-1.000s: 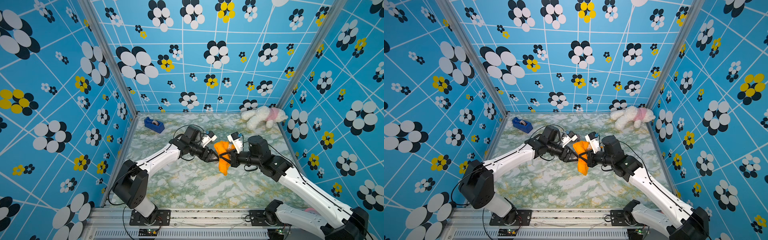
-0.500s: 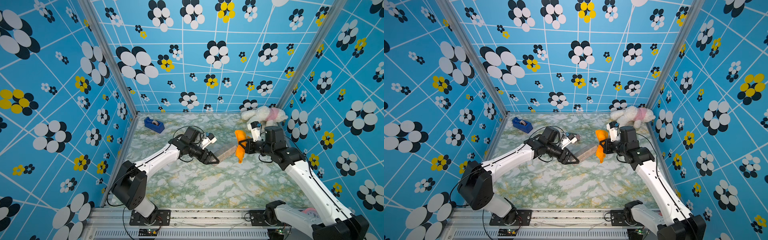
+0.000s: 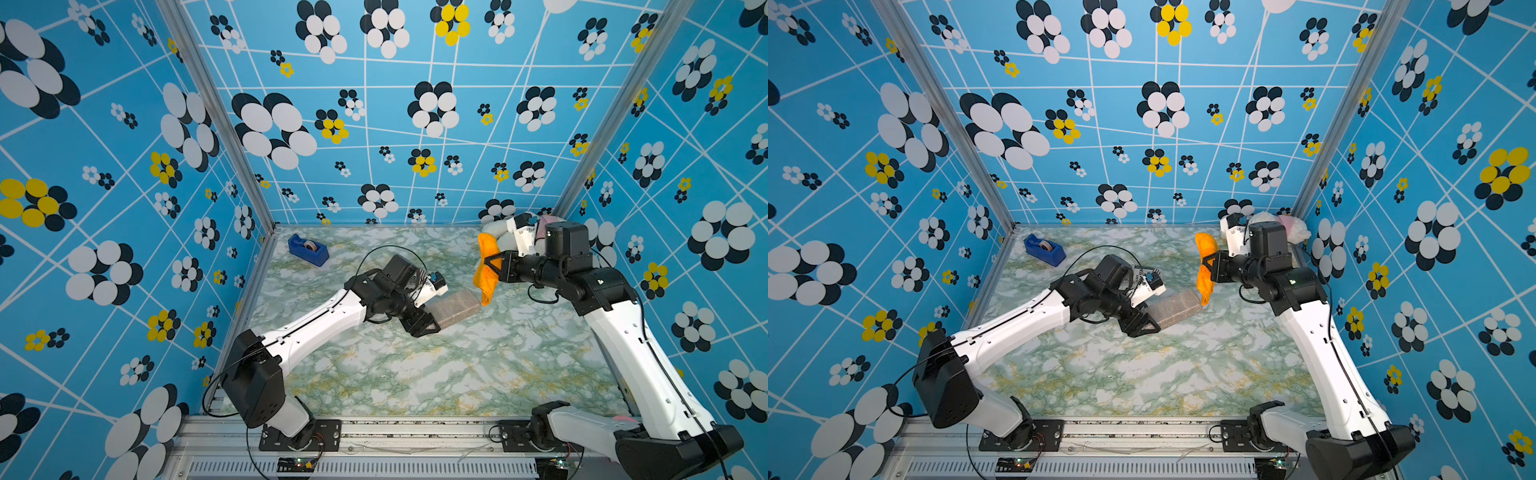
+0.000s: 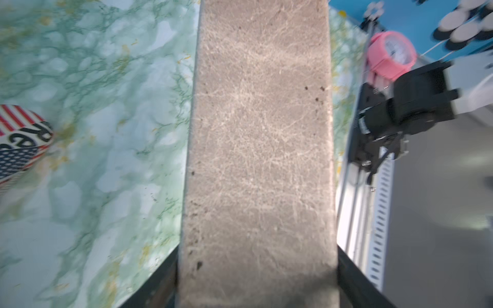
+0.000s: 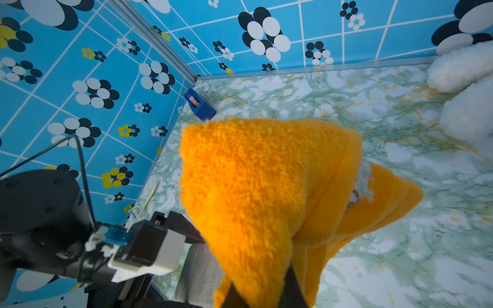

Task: Wipe the eyeglass case
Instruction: Wipe the dirt from the eyeglass case.

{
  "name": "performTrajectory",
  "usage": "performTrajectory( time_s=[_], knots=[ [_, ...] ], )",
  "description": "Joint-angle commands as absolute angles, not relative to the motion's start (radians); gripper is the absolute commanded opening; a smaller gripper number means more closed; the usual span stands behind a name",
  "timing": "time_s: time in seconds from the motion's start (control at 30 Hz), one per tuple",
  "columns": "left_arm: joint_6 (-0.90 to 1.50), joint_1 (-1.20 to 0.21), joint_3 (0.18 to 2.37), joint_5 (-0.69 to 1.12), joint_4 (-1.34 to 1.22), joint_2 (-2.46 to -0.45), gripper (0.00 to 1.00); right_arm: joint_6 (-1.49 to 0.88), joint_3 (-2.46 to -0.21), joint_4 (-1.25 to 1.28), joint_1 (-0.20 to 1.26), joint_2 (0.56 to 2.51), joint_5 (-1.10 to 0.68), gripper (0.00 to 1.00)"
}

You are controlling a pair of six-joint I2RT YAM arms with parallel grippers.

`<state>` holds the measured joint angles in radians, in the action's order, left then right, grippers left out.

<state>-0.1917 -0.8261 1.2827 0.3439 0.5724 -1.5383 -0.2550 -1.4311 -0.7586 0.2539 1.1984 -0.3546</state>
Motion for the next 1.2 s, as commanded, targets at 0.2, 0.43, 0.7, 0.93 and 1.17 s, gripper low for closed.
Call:
performTrajectory(
  time_s=[0.2,0.43,0.7,0.93,1.17],
  knots=[
    [-0.984,-1.110,0.932,-0.722,-0.245,-1.509,0.21,-0.279,-1.513,-0.880,0.255,1.284,-0.442,0.00],
    [-1.497,-1.156,0.739,-0.731,-1.083,-1.688,0.17,-0.309,-1.538,-0.893,0.260,1.356,-0.516,0.00],
    [-1.675,-1.145,0.812,-0.728,-1.398,-1.898,0.15,-0.237,-1.627,-1.032,0.350,1.494,-0.513,0.00],
    [-1.665,-1.137,0.799,-0.730,-1.383,-1.879,0.14,-0.198,-1.617,-1.065,0.384,1.578,-0.473,0.00],
    [-1.651,-1.131,0.775,-0.729,-1.388,-1.856,0.13,-0.201,-1.444,-0.943,0.442,1.656,-0.427,0.00]
  ],
)
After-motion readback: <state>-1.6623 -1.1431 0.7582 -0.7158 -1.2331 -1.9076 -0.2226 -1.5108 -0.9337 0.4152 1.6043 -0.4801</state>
